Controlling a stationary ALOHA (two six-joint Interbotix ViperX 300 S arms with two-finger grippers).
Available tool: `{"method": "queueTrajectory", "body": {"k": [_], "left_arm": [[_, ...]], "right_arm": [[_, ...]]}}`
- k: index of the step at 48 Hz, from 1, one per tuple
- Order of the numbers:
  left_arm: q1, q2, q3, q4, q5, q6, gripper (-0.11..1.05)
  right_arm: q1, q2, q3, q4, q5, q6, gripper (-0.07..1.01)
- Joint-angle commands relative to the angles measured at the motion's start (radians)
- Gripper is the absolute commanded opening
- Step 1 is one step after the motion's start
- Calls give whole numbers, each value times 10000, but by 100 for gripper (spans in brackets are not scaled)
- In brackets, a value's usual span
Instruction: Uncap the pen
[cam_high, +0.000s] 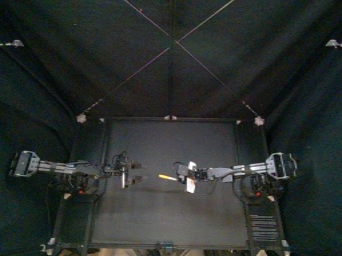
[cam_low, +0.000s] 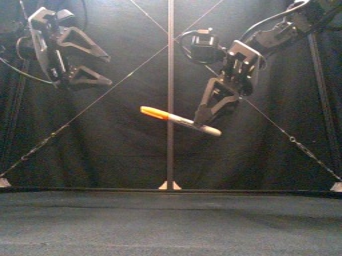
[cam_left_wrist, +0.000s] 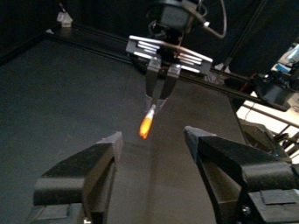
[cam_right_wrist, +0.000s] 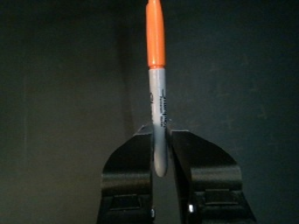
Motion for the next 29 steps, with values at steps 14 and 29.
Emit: {"method": "queueTrajectory", "body": {"k": [14,29], "left_arm": [[0,1273,-859,-414,-199,31,96],[0,2117,-1365,-414,-215,31,96]], "right_arm": [[-123,15,-920,-966,-123,-61,43],[-46,476,-1457,-1549,-138,-46,43]]}}
